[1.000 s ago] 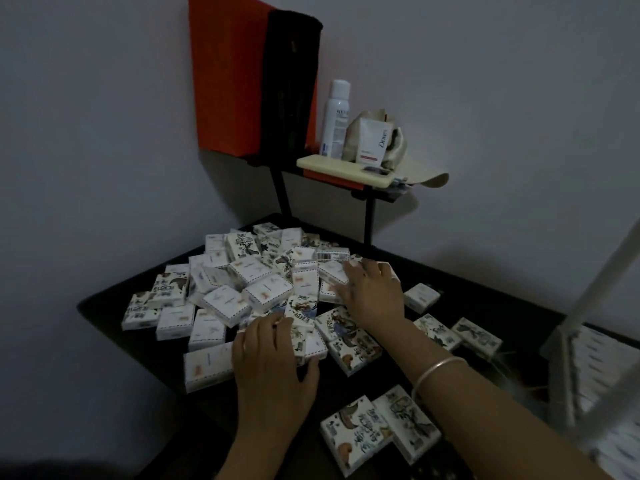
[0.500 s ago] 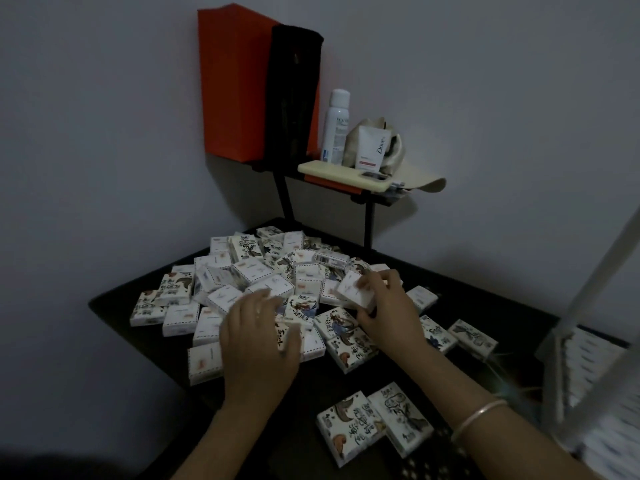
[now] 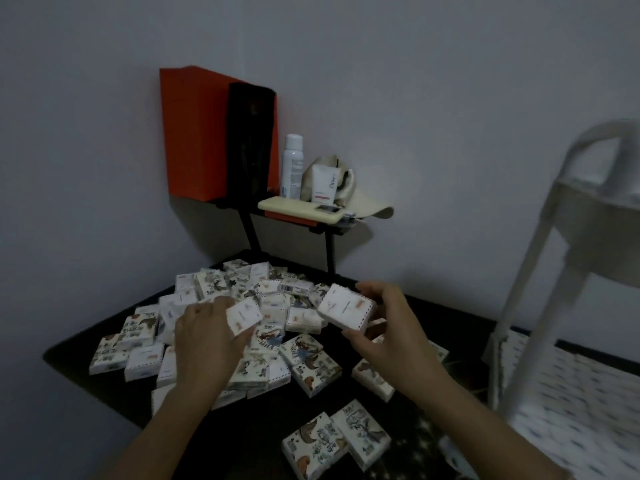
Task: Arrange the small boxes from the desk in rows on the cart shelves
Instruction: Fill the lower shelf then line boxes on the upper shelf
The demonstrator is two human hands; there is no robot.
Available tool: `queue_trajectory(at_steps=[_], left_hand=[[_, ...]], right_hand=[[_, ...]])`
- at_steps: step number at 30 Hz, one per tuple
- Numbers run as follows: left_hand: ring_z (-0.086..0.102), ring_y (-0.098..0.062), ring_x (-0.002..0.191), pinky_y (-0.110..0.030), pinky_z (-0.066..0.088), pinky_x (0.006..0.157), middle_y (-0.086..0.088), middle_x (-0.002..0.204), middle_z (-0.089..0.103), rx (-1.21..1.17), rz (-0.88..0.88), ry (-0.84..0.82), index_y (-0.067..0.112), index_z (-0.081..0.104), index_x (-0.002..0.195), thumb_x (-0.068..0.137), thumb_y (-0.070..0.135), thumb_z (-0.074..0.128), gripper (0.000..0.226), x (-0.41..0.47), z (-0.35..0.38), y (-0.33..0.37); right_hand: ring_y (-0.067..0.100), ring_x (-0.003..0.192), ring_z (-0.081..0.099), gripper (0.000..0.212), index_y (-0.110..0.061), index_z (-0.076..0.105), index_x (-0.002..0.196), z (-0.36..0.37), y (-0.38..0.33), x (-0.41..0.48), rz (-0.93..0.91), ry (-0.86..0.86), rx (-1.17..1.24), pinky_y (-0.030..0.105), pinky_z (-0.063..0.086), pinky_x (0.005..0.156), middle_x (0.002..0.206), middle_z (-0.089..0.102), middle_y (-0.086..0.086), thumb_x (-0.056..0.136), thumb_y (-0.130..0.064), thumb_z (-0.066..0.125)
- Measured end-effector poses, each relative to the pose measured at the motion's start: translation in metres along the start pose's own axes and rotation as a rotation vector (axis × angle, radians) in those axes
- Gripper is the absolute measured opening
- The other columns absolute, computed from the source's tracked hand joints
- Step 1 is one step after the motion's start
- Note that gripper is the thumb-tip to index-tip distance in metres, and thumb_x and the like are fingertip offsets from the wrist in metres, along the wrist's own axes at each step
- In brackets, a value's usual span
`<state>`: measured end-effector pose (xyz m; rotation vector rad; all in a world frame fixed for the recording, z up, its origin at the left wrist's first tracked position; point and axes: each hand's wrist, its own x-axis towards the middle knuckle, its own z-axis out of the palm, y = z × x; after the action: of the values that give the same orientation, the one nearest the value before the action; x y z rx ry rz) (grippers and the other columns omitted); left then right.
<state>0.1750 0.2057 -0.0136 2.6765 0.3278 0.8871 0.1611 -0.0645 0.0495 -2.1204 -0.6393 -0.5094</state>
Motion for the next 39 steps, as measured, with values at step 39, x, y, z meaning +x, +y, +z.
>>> queue_trajectory(at_steps=[39], left_hand=[[0.064, -0.006, 0.089, -0.019, 0.054, 0.066, 0.013, 0.104, 0.065, -1.009, 0.853, 0.137, 0.027, 0.061, 0.114, 0.082, 0.018, 0.072, 0.035, 0.013, -0.194, 0.396]], right_hand=[[0.000, 0.087, 0.049, 0.047, -0.053, 0.056, 0.100, -0.379, -0.071, -0.072, -0.076, 0.275, -0.746, 0.017, 0.039, 0.068, 0.097, 0.064, -0.022, 0.077, -0.017, 0.076]])
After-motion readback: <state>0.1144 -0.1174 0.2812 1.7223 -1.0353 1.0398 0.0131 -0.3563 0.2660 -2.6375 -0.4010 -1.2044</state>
